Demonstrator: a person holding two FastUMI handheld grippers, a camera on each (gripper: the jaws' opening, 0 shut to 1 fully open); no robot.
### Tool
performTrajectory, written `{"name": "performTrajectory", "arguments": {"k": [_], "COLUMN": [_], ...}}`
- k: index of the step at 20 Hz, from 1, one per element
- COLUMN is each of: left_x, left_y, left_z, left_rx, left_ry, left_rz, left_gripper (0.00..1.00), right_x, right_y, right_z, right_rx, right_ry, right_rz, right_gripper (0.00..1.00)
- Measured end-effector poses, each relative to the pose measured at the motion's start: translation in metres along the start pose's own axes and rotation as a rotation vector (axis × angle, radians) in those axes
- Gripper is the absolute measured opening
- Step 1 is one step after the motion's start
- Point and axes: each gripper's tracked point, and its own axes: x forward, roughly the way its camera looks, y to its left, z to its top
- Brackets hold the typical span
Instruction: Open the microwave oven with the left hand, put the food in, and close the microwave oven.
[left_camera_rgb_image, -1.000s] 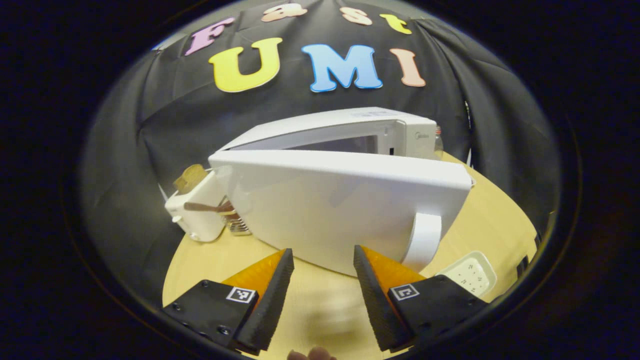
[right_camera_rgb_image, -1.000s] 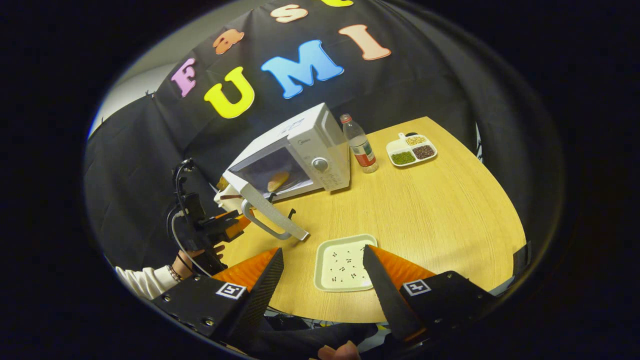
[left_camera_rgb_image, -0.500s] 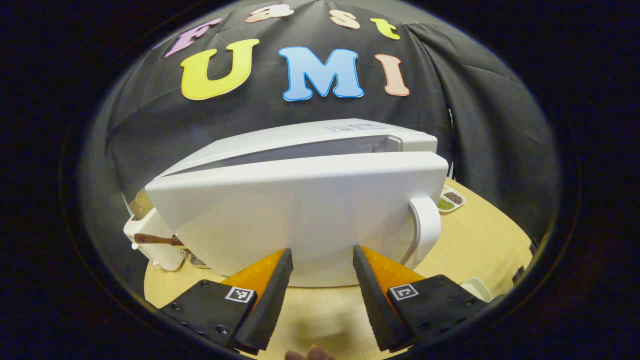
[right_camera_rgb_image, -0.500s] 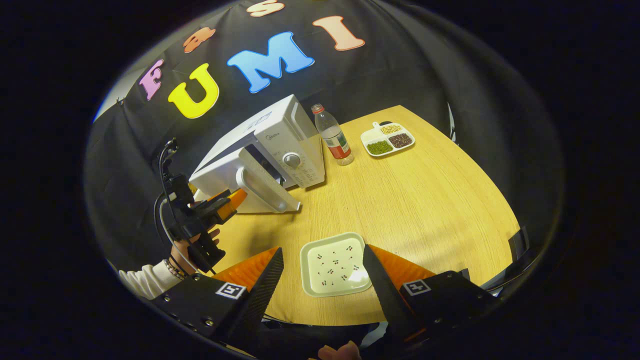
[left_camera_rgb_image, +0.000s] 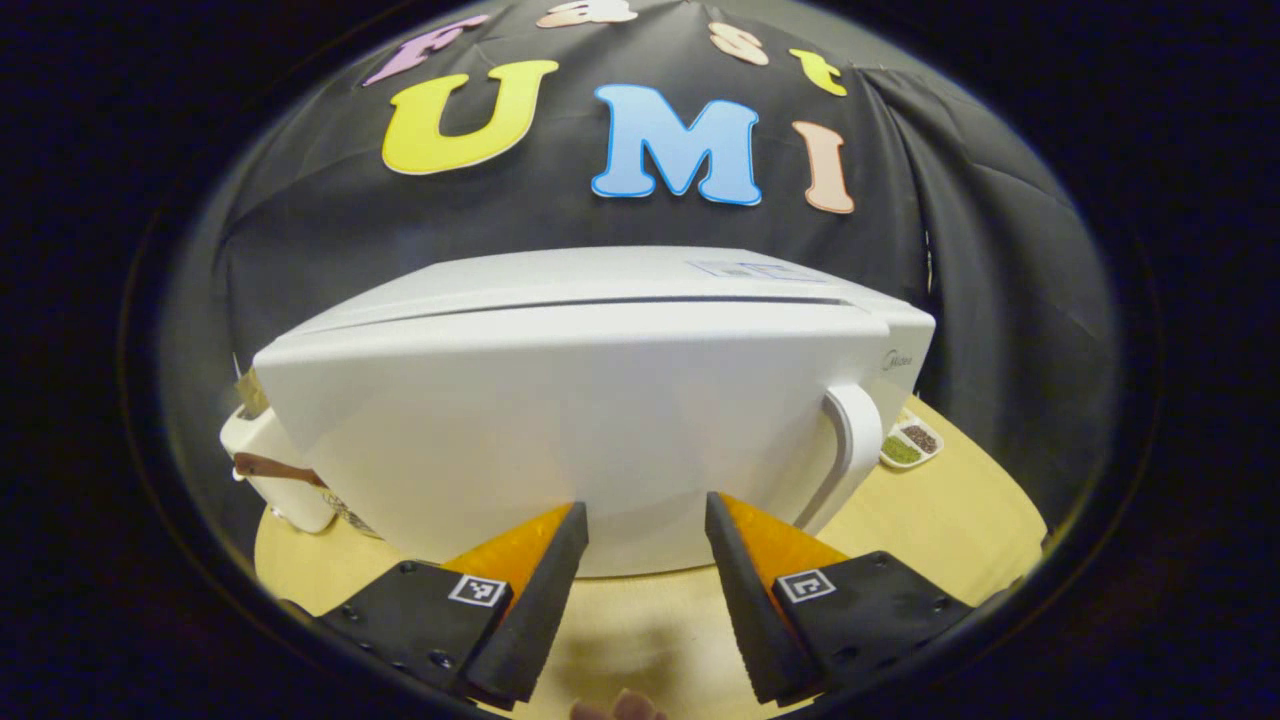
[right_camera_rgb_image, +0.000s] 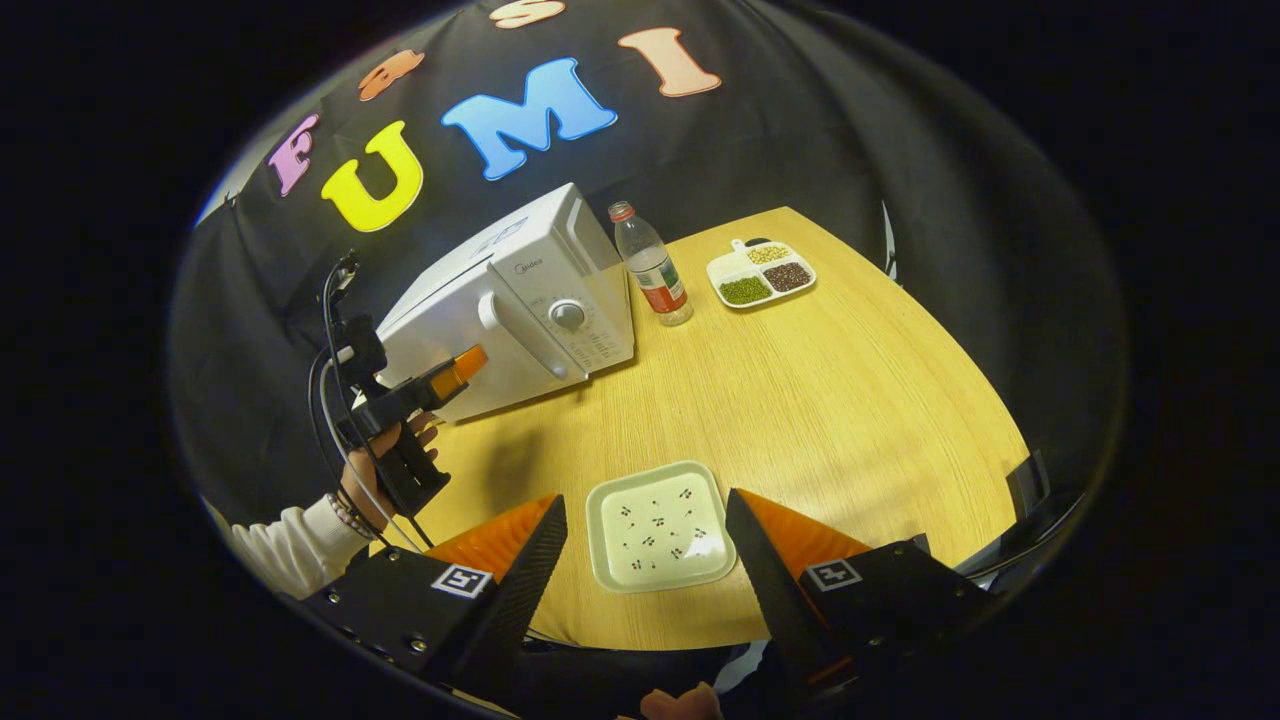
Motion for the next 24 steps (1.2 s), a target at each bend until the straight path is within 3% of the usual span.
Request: {"name": "performTrajectory", "arguments": {"k": [13,15,18,22,23,24], "left_x": [0.014,0.017,0.014,-0.022,-0.035,-0.05], "left_y": [0.009,0.011,0.009,-0.007,-0.012,-0.016], "left_z": [-0.001,-0.006,-0.009,-0.002,-0.006,-0.008], "left_rx": [-0.016,-0.083,-0.076,-0.056,-0.049,-0.044], "left_ry": [0.022,0.047,0.056,0.016,0.014,0.015], "left_rz": [-0.028,-0.025,-0.024,-0.055,-0.064,-0.067], "left_gripper": [0.82,0.84,0.81,0.87,0.82,0.87], "right_x": [0.001,-0.002,-0.007,-0.02,-0.024,-0.028], "right_y": [0.008,0.007,0.006,0.0,-0.002,-0.004], "right_z": [-0.008,-0.01,-0.011,0.003,0.008,0.014], "right_rx": [-0.004,-0.025,-0.033,-0.056,-0.059,-0.062], "right_ry": [0.018,0.02,0.022,-0.025,-0.04,-0.056], "right_rz": [0.002,-0.002,-0.005,-0.01,-0.007,-0.003], "right_gripper": [0.98,0.98,0.98,0.98,0.98,0.98]}}
